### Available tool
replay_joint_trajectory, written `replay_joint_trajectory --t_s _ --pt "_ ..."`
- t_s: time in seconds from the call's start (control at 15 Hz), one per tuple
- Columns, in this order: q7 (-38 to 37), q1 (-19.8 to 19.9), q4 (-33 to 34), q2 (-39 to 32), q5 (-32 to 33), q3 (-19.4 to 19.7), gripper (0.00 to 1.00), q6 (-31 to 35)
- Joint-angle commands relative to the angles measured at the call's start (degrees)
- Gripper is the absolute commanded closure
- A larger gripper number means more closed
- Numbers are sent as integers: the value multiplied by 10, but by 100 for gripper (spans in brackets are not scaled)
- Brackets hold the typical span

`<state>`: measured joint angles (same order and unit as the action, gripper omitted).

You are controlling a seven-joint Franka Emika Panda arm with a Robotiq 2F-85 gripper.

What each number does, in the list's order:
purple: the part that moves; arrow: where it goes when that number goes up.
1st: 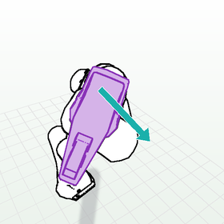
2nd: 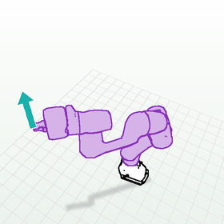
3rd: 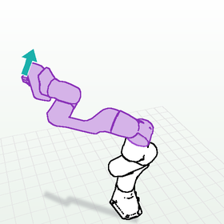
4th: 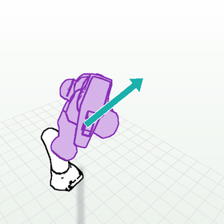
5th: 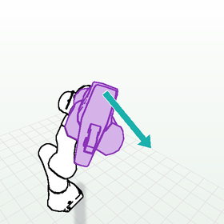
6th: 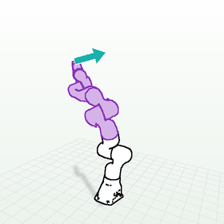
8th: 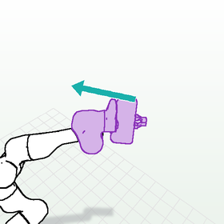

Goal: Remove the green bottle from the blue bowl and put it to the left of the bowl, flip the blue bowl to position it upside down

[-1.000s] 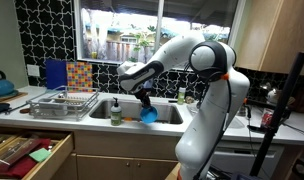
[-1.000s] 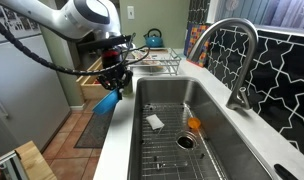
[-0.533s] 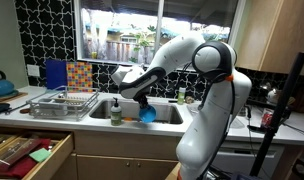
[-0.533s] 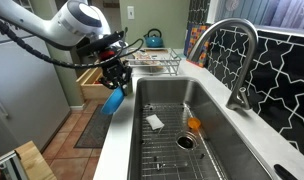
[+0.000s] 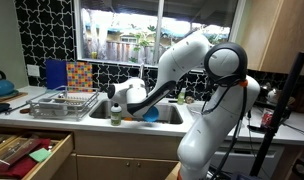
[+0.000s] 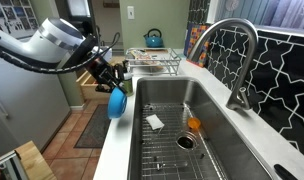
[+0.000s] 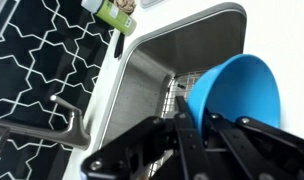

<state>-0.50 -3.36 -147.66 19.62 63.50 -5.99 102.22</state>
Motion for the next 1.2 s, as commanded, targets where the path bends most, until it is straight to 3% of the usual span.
replay_joint_trajectory --t_s 0.0,0.27,0.4,1.0,1.07,1.13 --pt "-124 -14 -55 13 90 -13 97 -7" --pt "-271 -24 -83 -8 153 -27 97 -44" --pt "-313 -33 -89 -20 152 -28 97 -64" --pt "-391 -52 -87 -79 137 -24 97 -58" --pt "-390 -54 -86 -84 134 -23 96 -54" --pt "-389 -55 -84 -88 132 -22 73 -52"
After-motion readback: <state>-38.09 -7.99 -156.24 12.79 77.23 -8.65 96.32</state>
